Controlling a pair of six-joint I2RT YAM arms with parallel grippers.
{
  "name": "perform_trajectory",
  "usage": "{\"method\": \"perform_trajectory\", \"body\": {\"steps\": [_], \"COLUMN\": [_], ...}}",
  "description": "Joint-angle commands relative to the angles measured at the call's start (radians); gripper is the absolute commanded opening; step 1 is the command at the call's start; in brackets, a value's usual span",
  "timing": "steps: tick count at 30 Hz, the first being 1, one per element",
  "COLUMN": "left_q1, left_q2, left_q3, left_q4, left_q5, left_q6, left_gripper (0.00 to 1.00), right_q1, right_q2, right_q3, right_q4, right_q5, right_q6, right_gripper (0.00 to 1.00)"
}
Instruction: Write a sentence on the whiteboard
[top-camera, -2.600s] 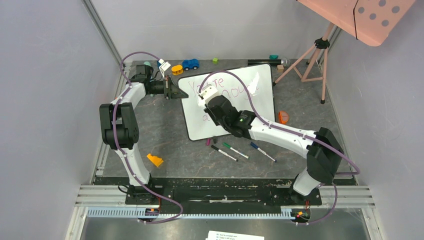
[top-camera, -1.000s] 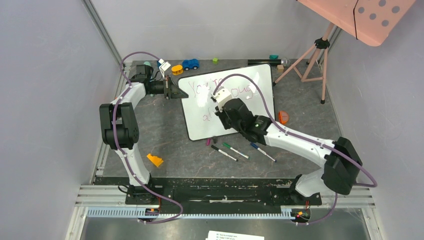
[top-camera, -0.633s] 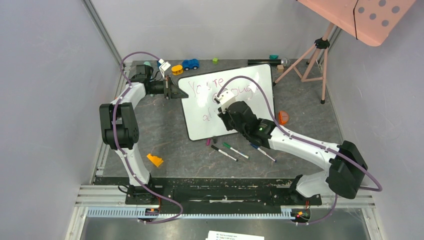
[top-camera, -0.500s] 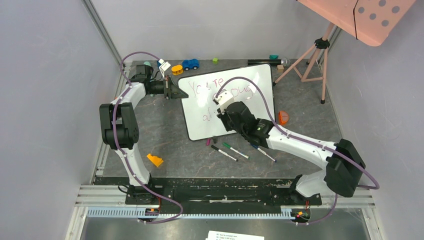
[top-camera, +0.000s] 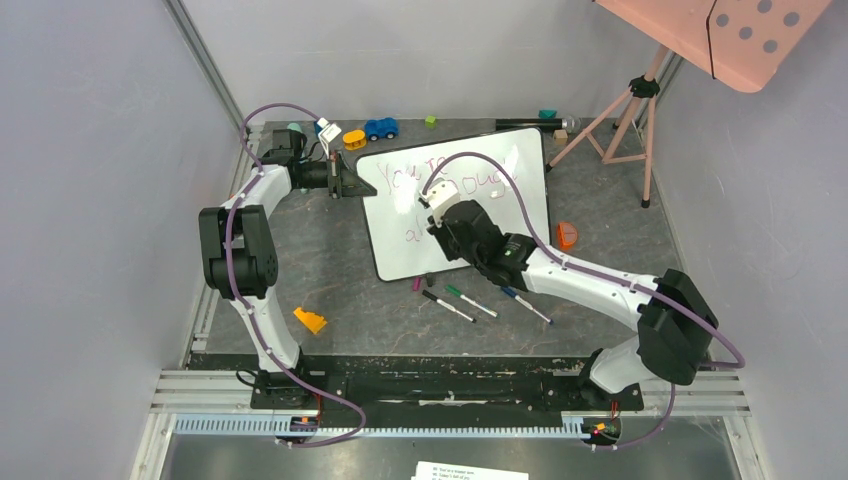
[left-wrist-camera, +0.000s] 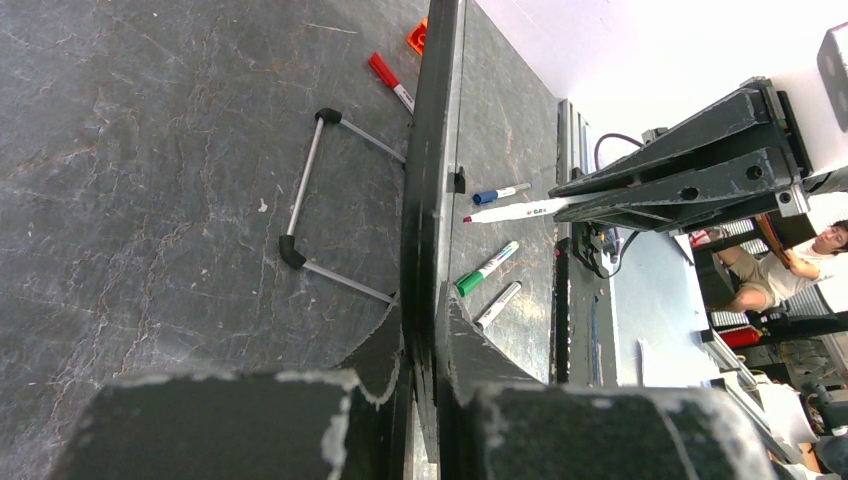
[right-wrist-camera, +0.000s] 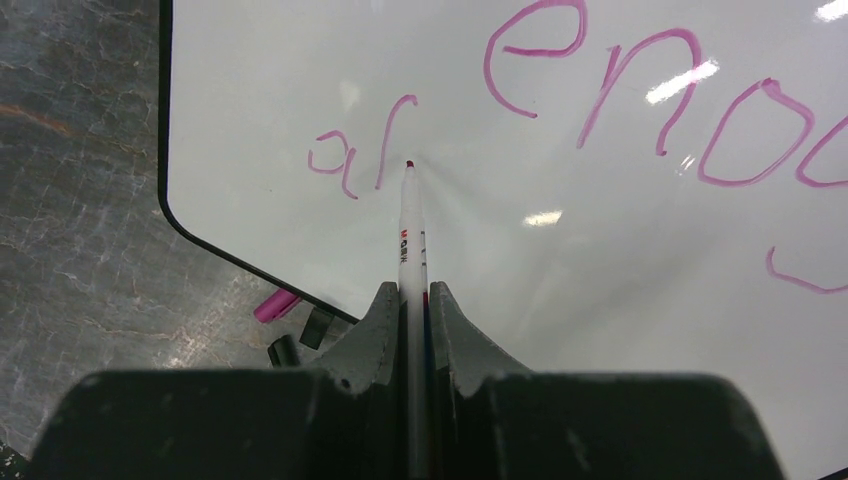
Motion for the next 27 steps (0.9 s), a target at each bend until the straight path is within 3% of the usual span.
{"method": "perform_trajectory", "body": {"steps": [1, 27], "left_q1": [-0.052, -0.052], "left_q2": [0.033, 0.033], "left_q3": [-0.049, -0.048], "left_q4": [-0.005, -0.006], "left_q5": [-0.250, -0.251], "left_q6": [0.185, 0.185], "left_gripper": [0.02, 0.02], "right_q1": [-0.004, -0.012], "right_q2": [0.017, -0.014], "right_q3": [0.063, -0.051], "right_q4": [0.023, 0.002], "right_q5": [0.021, 0.028], "right_q6": [-0.013, 0.011], "right_gripper": [0.00, 0.00]}}
